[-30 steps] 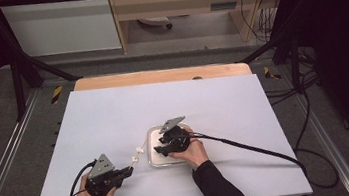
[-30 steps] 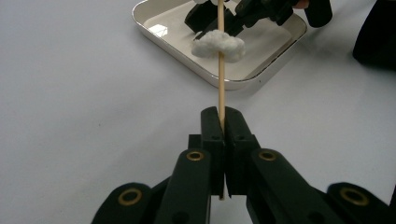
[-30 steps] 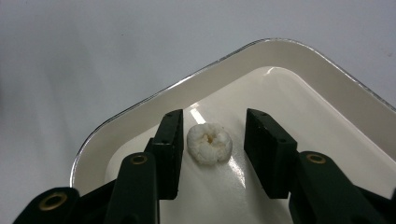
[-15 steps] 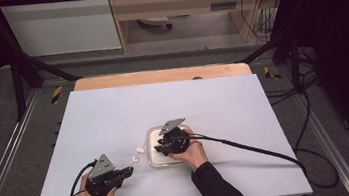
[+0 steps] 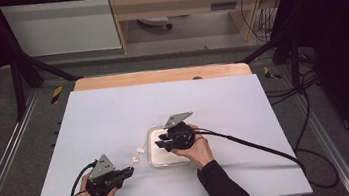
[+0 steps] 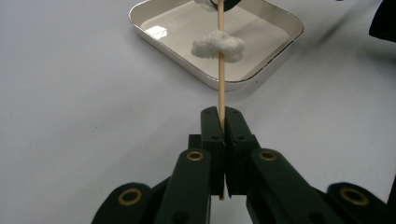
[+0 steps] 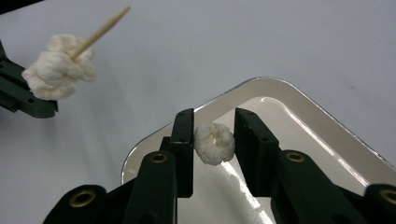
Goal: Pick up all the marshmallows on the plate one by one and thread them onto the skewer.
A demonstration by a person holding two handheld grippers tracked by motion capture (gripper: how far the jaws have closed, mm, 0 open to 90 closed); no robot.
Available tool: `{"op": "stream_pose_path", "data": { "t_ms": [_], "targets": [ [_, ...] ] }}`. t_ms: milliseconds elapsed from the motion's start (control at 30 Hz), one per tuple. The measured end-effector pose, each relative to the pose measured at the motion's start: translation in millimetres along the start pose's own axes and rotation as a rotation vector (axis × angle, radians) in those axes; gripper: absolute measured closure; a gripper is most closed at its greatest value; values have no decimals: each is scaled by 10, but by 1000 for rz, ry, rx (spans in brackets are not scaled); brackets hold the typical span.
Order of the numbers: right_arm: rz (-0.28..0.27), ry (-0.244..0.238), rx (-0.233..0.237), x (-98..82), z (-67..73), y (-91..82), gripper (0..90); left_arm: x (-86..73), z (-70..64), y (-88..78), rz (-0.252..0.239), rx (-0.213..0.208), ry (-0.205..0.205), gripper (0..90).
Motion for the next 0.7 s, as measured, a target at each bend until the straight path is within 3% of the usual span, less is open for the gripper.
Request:
{"op": "stream_pose_path", "data": {
  "t_ms": [700],
  "targets": [
    [-125, 68, -1, 82, -69, -557, 705, 7, -78, 20, -6, -15, 17, 879]
  ]
}}
Point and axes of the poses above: each handheld gripper's, and its own axes: y roughly forward along the jaws, x roughly out of its top, z roughly to its left, the point moved 10 cm from there along y, roughly forward along the jaws, and after that the axes turned 14 degrees about -y, right-handed, at the moved point
